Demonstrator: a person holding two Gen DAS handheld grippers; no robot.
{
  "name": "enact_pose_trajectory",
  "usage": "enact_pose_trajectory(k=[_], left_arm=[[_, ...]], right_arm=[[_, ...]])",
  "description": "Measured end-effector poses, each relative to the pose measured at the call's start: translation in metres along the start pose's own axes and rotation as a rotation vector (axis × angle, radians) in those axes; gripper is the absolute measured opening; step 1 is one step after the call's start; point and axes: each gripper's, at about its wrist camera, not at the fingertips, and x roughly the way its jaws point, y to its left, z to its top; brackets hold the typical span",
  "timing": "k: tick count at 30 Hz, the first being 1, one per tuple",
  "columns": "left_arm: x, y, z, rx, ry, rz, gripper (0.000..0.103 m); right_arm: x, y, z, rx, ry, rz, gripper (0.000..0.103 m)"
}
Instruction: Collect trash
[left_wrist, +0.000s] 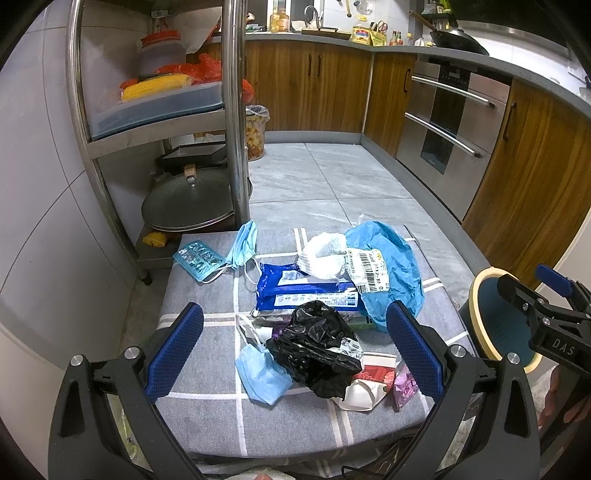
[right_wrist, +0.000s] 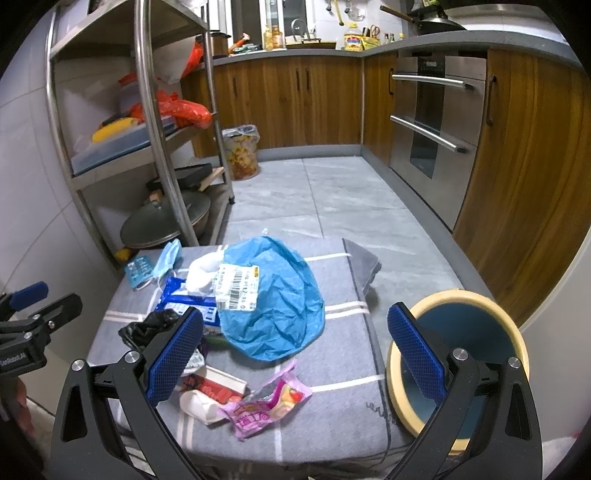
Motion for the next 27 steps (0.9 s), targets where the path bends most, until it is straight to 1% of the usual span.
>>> enact_pose_trajectory(k=[6,10,13,16,18,19,21,22,25,27], left_arm=[[-0.002,-0.002,0.002,0.010,-0.014,0.009,0.098],[0.000,-0.007,0.003,0.040,-0.019,0.021,0.098],[0.003,-0.010,0.005,0.058,-0.020,0.023,0.098],[0.006,-0.013,0.007,0.072,-0.044,0.033,0.098],[0.010,-0.017,0.009,0.082,-0.052,0.030,0.098],[0.015,-0.018,0.010,0.079,-0.046,0.015,0.098],[0.025,-0.017,0.011,0.042,-0.034,-0.006,0.098],[0.029,-0.016,0.011,0.021,-0.030,-0.014,0.098],[0.044,-0.013,0.008,-0.027,0.006,0.025,0.098],[0.055,-0.008,0.005,-0.061,0.030,0.020,0.098]], right_arm=[[0.000,0.002,-0.001,-0.003,-0.002,-0.003,0.099],[0.004,0.000,0.002,0.000,0.007,0.004,0.099],[0.007,-0.005,0.010,0.002,-0.011,0.007,0.099],[0.012,-0.006,0.019,-0.031,-0.046,-0.003,0.099],[0.020,-0.006,0.025,-0.041,-0.048,0.000,0.099],[0.024,-0.005,0.027,-0.037,-0.039,0.003,0.099],[0.035,-0.007,0.030,-0.017,-0.012,0.023,0.099],[0.042,-0.007,0.032,-0.010,0.010,0.052,0.099],[0.062,0.000,0.034,-0.032,0.059,0.087,0.099],[0.076,0.004,0.035,-0.053,0.080,0.089,0.099]])
